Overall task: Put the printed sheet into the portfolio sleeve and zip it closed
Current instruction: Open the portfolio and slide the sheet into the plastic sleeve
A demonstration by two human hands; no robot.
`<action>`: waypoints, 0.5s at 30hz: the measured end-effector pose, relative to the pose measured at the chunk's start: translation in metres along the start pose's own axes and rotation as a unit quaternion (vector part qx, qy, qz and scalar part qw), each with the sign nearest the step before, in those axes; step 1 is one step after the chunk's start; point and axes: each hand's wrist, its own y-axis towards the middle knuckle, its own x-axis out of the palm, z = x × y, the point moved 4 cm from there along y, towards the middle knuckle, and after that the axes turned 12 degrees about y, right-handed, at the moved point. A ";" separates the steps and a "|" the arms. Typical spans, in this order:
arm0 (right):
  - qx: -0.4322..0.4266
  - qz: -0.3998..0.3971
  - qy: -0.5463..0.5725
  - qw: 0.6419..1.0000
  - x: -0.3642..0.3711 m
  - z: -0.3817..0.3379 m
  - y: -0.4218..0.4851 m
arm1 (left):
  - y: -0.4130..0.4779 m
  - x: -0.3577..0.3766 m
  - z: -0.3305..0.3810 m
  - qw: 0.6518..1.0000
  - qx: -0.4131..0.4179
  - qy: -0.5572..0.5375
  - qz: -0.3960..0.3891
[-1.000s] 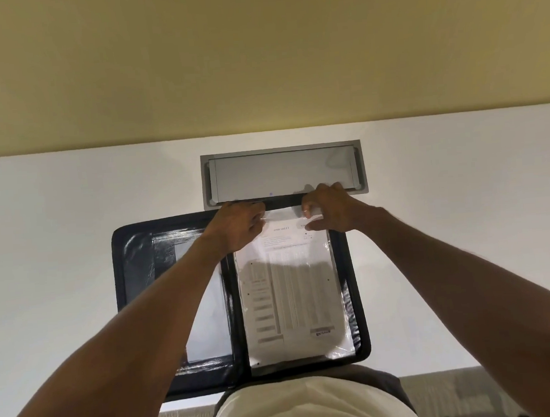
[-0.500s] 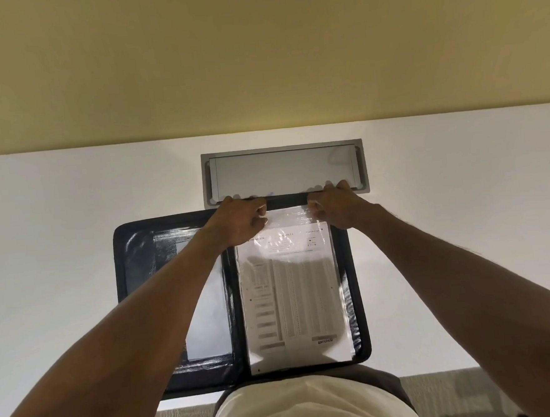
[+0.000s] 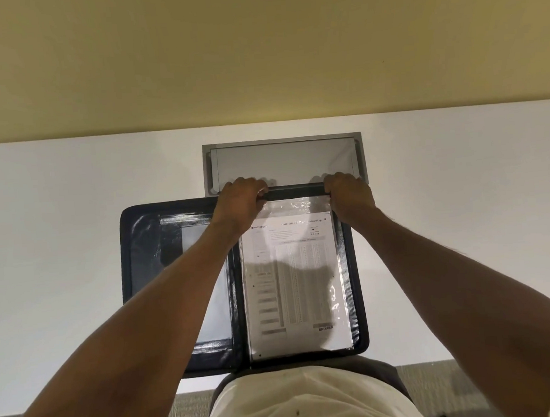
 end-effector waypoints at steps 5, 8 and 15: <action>0.015 0.089 0.051 0.995 0.010 -0.012 -0.044 | -0.024 -0.002 0.000 0.998 0.069 -0.001 -0.010; -0.025 0.065 0.088 0.994 0.037 -0.038 -0.090 | -0.041 -0.001 -0.008 0.998 0.068 -0.001 -0.007; -0.090 0.002 0.059 0.994 0.105 -0.072 -0.189 | -0.087 -0.001 -0.046 0.996 -0.052 0.058 0.032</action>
